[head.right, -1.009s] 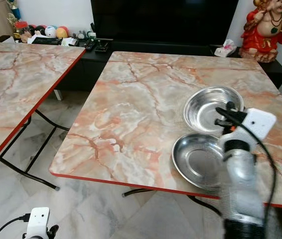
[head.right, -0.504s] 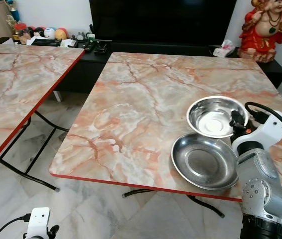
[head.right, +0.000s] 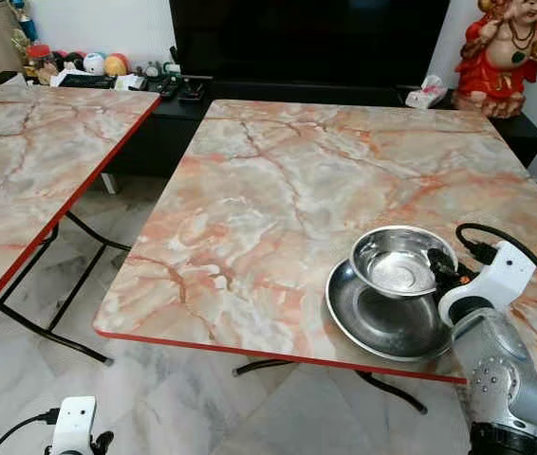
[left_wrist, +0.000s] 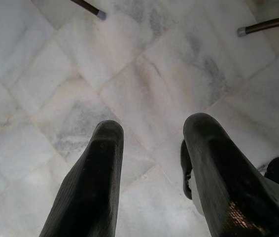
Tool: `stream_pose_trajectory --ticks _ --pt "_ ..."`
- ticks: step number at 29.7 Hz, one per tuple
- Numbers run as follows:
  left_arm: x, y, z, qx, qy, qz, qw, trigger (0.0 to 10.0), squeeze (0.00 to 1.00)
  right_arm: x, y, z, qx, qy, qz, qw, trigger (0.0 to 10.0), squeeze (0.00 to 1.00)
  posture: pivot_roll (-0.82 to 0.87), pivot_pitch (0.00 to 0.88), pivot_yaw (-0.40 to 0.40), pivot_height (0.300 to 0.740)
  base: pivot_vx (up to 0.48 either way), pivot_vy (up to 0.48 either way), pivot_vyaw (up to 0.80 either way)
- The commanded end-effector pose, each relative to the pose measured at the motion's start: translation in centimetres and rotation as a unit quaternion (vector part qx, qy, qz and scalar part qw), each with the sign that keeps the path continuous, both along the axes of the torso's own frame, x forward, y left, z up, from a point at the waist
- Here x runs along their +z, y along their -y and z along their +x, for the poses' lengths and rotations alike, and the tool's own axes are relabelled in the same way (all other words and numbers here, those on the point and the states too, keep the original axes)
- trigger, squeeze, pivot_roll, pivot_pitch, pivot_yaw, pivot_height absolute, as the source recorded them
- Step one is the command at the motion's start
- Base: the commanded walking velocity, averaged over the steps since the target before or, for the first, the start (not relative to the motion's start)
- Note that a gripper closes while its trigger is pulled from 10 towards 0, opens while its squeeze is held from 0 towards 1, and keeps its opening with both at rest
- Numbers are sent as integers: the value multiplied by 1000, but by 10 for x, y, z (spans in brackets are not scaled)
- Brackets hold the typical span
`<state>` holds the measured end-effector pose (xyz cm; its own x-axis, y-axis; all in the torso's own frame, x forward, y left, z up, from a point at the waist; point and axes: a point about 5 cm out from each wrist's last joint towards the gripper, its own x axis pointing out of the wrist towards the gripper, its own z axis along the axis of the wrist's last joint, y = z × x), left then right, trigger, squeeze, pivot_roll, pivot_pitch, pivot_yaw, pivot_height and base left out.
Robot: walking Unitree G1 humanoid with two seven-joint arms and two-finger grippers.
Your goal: Setting the table
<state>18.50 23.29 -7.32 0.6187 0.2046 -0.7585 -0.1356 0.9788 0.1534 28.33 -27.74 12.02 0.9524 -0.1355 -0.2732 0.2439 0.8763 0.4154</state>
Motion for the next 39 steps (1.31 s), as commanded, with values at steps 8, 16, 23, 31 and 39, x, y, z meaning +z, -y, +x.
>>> stream_pose_trajectory --ticks 8,16,23,31,39 --pt "-2 0 -3 -3 -8 1 1000 10000 0 -8 -10 1 11 3 9 1000 10000 0 -9 8 -5 740 0 0 0" --pt "-1 0 -2 -3 -8 1 1000 10000 0 -13 -11 0 25 -16 -12 999 10000 0 -12 8 -4 740 0 0 0" --pt "-1 0 -2 -4 -8 1 1000 10000 0 -19 -14 -6 41 -29 -17 999 10000 0 -10 9 -5 740 0 0 0" --pt "-1 1 -1 -6 -8 2 1000 10000 0 -22 -8 -9 35 -38 -31 998 10000 0 -10 9 -3 740 0 0 0" --pt "-1 0 -1 -5 -7 2 1000 10000 0 -21 -3 -9 29 -38 -40 998 10000 0 -8 9 -3 740 0 0 0"
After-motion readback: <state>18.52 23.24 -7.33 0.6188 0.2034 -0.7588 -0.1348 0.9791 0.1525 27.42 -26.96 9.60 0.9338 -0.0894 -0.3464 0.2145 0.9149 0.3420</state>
